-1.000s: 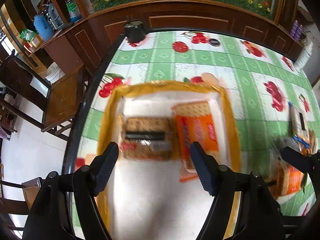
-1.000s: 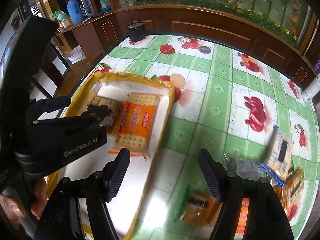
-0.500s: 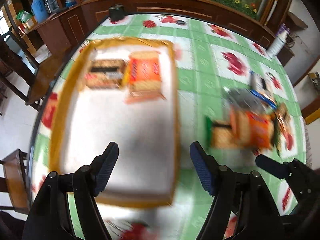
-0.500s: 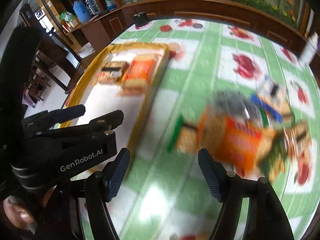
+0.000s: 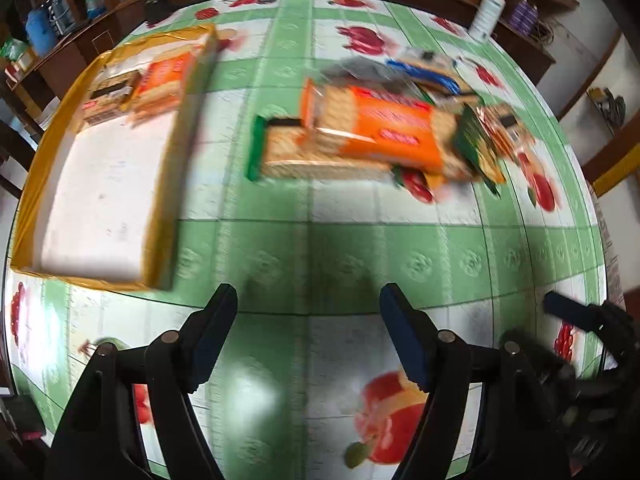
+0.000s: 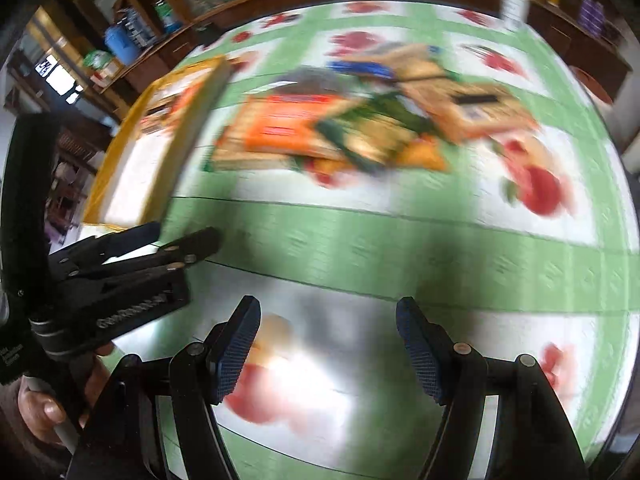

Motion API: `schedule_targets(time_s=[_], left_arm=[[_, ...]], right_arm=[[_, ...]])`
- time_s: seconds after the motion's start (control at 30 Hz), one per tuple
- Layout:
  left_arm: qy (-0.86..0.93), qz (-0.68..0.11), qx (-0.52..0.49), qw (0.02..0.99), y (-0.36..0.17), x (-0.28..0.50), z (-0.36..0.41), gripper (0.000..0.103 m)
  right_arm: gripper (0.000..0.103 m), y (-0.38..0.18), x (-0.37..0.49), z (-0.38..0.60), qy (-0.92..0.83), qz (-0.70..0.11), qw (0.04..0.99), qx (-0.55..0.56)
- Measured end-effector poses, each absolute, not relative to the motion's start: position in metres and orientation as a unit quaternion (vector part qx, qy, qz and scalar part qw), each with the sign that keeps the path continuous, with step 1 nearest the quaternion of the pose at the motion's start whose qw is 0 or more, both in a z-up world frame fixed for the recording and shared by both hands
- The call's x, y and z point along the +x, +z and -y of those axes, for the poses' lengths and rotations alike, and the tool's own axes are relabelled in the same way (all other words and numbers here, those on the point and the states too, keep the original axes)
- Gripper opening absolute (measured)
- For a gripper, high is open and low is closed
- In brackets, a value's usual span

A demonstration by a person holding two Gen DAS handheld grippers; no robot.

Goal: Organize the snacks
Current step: 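Withdraw both tools from the tray back toward the snack pile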

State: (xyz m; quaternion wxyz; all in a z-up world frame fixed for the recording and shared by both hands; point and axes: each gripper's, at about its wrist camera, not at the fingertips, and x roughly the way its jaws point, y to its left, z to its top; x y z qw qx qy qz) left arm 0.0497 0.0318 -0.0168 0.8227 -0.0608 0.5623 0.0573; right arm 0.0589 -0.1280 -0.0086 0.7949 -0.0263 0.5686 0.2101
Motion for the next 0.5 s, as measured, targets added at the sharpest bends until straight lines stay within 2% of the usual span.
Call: schedule_targets(time_s=[0.27, 0.5], left_arm=[[0.066, -0.563, -0.058, 0.821, -0.019, 0.057, -0.013, 0.073], [0.068, -0.567, -0.05, 0.819, -0.02, 0.06, -0.007, 0.073]], right_arm=[[0.073, -0.003, 0.102, 0.218, 0.131, -0.549, 0.825, 0.029], [0.073, 0.005, 0.186, 0.234, 0.102, -0.518, 0.849, 0.038]])
